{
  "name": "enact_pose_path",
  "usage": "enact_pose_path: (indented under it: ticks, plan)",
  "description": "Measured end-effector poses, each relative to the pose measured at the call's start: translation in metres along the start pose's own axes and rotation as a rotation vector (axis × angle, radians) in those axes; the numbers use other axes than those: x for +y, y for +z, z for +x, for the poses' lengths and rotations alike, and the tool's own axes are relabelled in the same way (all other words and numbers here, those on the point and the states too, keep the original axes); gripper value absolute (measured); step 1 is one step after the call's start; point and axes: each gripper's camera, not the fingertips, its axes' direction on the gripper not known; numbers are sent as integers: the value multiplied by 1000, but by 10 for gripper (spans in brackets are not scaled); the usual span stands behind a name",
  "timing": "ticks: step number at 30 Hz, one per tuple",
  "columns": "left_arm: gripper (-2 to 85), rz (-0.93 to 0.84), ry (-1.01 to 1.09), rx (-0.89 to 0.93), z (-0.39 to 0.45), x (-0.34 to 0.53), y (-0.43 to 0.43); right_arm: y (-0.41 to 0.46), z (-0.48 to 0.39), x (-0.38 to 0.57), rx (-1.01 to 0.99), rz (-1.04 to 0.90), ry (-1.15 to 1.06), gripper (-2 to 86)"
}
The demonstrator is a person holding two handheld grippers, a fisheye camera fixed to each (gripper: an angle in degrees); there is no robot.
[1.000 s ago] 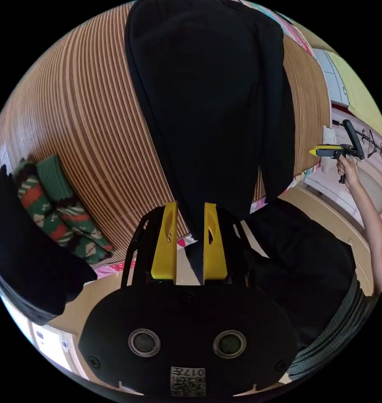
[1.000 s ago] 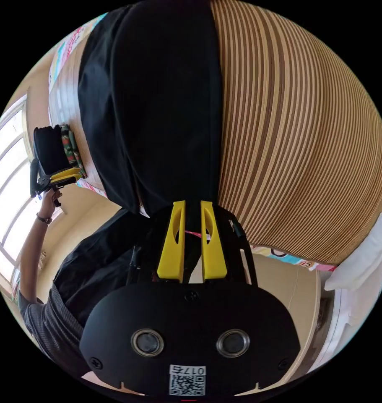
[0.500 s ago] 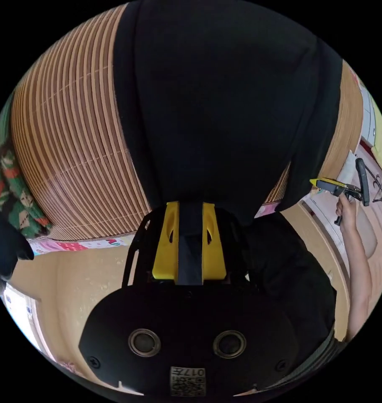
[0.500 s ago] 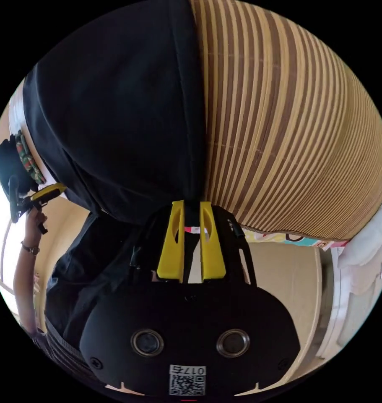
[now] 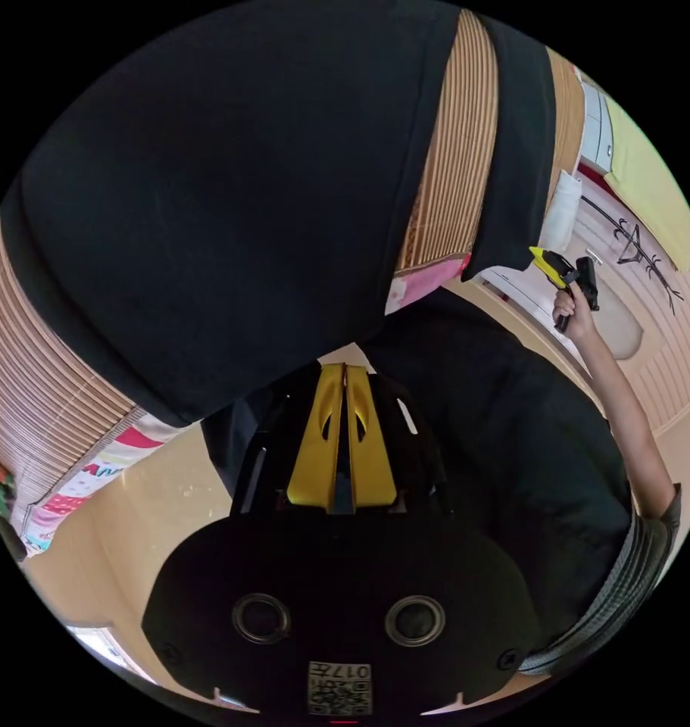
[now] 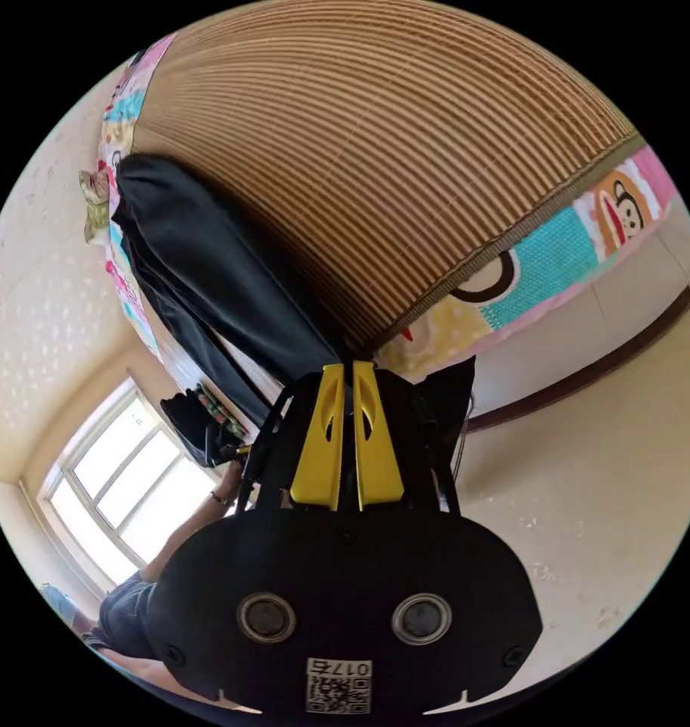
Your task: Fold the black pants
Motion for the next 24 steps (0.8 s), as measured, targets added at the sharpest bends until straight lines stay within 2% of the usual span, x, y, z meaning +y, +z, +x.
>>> enact_pose_path:
  ticks: [3,5,10,14,19,22,24]
  plan:
    - [5,82,28,25,-2,9,-6,10,-17,1,1,-92,-184,27]
    - [34,137,54,64,-1,10,-14,35,-41,10,-149,-225,-393,27]
    - [101,356,166,133,27,12,-49,100,-79,32,-469,-415,-568,27]
    - [134,467,249,151,59,5,-65,154,-111,58,-510,-532,-655,27]
    - [169,517,360,5,100,-9,-53,193,-129,87,-485,-639,-734,27]
    - [162,441,324,-199,113,-31,-20,205,-129,96,-473,-666,-731,30]
    - [90,340,249,-388,115,-52,15,209,-124,100,-453,-684,-736,28]
